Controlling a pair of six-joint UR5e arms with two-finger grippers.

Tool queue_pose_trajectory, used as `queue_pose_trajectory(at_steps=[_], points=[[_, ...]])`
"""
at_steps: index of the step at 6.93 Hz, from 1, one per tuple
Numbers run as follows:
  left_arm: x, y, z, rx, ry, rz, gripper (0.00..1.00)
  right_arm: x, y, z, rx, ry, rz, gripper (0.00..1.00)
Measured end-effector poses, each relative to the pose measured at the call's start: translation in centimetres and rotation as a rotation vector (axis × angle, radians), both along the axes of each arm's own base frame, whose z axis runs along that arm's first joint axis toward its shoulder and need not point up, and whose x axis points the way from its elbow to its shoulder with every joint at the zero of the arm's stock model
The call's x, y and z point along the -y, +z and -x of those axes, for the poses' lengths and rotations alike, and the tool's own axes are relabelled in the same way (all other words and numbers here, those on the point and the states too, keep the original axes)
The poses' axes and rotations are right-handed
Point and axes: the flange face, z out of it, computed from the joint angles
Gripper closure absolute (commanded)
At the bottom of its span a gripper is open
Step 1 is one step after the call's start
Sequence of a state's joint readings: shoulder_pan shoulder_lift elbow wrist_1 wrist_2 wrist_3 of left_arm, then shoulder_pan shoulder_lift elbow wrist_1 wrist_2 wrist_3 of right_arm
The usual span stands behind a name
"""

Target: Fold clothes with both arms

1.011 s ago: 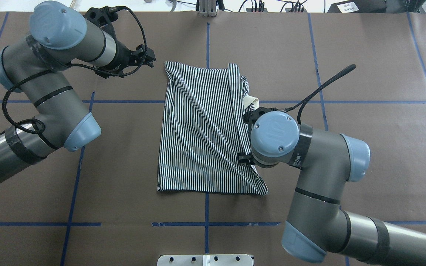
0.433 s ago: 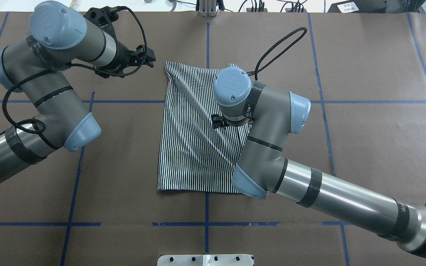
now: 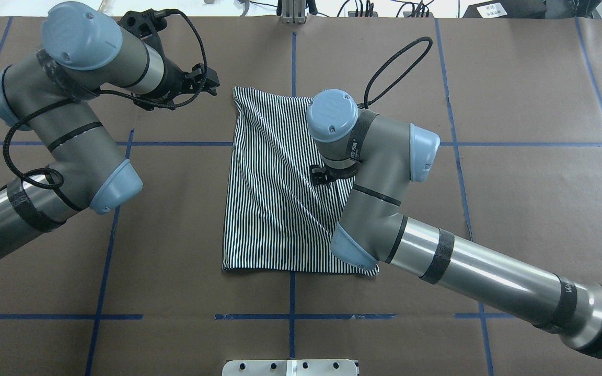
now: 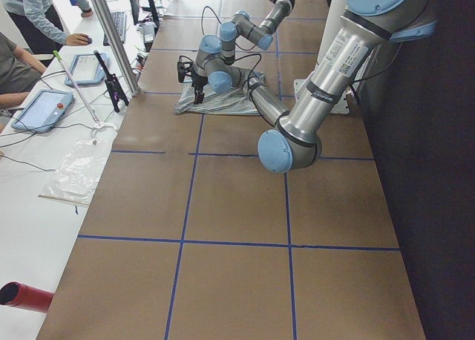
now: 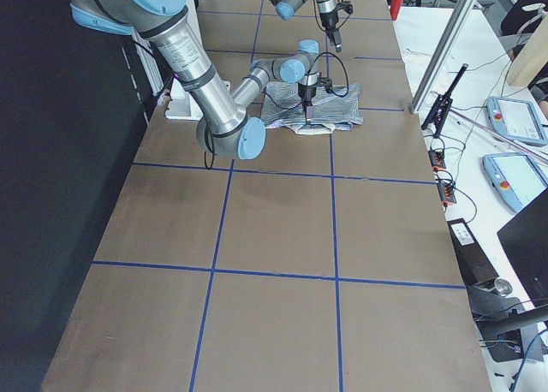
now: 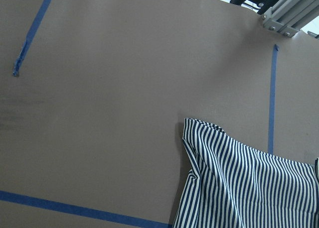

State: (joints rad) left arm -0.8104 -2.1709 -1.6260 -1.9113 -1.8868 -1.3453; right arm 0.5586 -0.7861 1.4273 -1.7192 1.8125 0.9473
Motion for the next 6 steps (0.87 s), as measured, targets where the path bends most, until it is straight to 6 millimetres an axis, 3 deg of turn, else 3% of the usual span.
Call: queue_pose_trajectory(at_steps=[2, 6], points=[[0.03, -0.07, 0.03, -0.001, -0.001, -0.001, 0.00, -0.35, 1.66, 0.09, -0.027, -0.015, 0.013, 0.00], [0.00, -0.17, -0.04, -0.002, 0.000, -0.001, 0.00, 0.15, 1.79, -0.66, -0.037, -0.026, 0.010, 0.00]])
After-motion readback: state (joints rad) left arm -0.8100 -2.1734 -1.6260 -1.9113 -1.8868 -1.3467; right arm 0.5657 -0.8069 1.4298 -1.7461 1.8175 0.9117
